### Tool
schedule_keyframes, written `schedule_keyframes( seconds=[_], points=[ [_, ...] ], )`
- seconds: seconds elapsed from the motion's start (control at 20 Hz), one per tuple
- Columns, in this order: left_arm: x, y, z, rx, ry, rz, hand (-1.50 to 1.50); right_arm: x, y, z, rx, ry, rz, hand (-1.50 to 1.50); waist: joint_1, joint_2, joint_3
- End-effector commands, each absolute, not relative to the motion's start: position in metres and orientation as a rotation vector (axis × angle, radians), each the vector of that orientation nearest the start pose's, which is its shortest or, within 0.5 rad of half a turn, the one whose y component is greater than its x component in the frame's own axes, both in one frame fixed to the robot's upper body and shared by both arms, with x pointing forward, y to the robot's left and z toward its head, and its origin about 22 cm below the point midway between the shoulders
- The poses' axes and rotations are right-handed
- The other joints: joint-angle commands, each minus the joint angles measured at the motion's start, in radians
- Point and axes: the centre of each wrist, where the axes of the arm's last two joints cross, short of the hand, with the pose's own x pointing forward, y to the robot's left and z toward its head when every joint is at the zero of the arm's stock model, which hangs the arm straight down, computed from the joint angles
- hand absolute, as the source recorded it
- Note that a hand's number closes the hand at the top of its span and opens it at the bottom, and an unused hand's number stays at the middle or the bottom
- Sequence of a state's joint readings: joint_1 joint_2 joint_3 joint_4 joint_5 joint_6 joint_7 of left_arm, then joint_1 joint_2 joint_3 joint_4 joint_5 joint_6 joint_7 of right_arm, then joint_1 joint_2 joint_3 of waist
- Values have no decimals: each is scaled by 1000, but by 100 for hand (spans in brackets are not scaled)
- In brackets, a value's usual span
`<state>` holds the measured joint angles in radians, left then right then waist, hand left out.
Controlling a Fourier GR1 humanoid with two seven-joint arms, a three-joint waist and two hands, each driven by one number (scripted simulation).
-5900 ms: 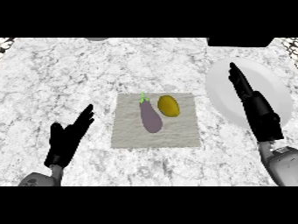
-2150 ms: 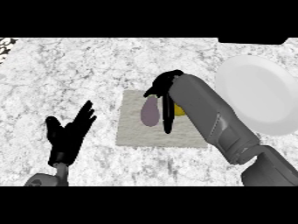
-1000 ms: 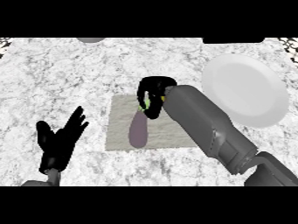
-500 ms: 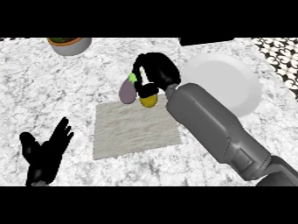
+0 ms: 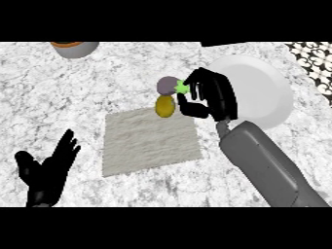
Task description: Pick the eggplant from the placemat and place it in the plate
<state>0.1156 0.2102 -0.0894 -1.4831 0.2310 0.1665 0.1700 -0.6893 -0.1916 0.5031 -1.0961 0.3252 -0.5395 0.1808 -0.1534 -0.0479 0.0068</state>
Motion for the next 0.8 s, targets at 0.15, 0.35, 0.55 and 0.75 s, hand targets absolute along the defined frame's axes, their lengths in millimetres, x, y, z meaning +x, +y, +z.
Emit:
schedule_keyframes(
  seconds=[0.15,0.35,0.55,0.75],
  points=[
    [208,263,-37,51,-1168,84,0,289,-192,42,-720,-1823,321,150,67,29,-7],
    [222,250,-43,32,-1188,32,0,286,-259,45,-892,-1843,245,150,126,47,-6],
    [234,248,-39,13,-1182,-9,0,313,-280,48,-962,-1824,144,150,153,50,-6],
    [249,239,-26,-28,-1209,-15,0,340,-305,20,-973,-1806,126,150,166,53,-5]
  ],
)
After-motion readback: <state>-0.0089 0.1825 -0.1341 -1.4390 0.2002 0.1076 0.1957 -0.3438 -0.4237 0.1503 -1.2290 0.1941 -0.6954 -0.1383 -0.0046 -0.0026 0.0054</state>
